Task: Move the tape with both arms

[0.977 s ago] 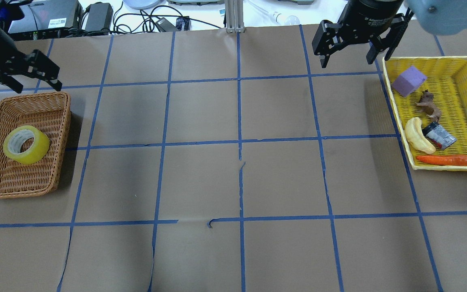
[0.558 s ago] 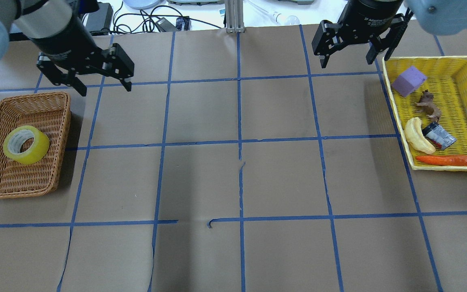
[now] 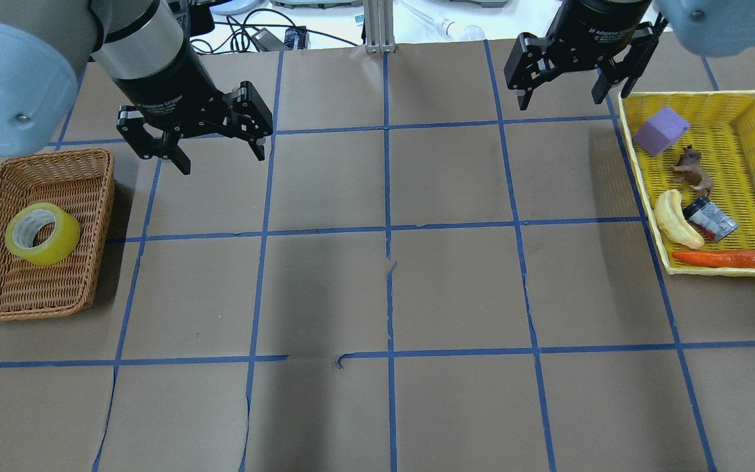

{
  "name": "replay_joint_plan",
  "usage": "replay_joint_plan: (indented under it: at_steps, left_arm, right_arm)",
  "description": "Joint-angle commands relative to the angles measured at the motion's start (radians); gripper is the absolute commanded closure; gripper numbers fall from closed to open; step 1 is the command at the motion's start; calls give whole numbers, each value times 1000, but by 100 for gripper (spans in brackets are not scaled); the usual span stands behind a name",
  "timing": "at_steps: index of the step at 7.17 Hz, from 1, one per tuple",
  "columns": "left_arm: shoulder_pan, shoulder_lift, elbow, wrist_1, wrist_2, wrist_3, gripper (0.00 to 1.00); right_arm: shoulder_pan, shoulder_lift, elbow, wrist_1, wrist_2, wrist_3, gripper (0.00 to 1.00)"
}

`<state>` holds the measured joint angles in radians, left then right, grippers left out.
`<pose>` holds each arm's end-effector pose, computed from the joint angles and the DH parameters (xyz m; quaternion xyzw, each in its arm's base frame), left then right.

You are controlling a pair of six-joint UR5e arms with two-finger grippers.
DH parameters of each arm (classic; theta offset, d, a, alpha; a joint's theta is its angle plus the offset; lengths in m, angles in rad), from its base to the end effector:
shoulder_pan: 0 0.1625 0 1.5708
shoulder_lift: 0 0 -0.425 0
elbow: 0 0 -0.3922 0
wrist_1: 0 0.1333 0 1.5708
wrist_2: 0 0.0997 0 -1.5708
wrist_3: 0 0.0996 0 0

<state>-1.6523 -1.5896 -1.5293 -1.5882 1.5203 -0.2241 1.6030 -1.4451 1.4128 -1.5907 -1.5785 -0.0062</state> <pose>-0.1786 -0.4874 0.4974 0.0712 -0.9971 -0.0012 0.0254 0.1502 -0.5455 0.5026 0.0191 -0.9995 0.0261 0.0035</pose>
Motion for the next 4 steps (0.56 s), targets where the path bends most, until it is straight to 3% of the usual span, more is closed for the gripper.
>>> replay_joint_plan:
  at_steps: [1,4]
  left_arm:
    - [17,2,-2,2,9,35,0]
    - [22,8,-2,-1,20,71,0]
  right_arm:
    - [0,0,0,0,0,0,0]
    - [0,0,0,0,0,0,0]
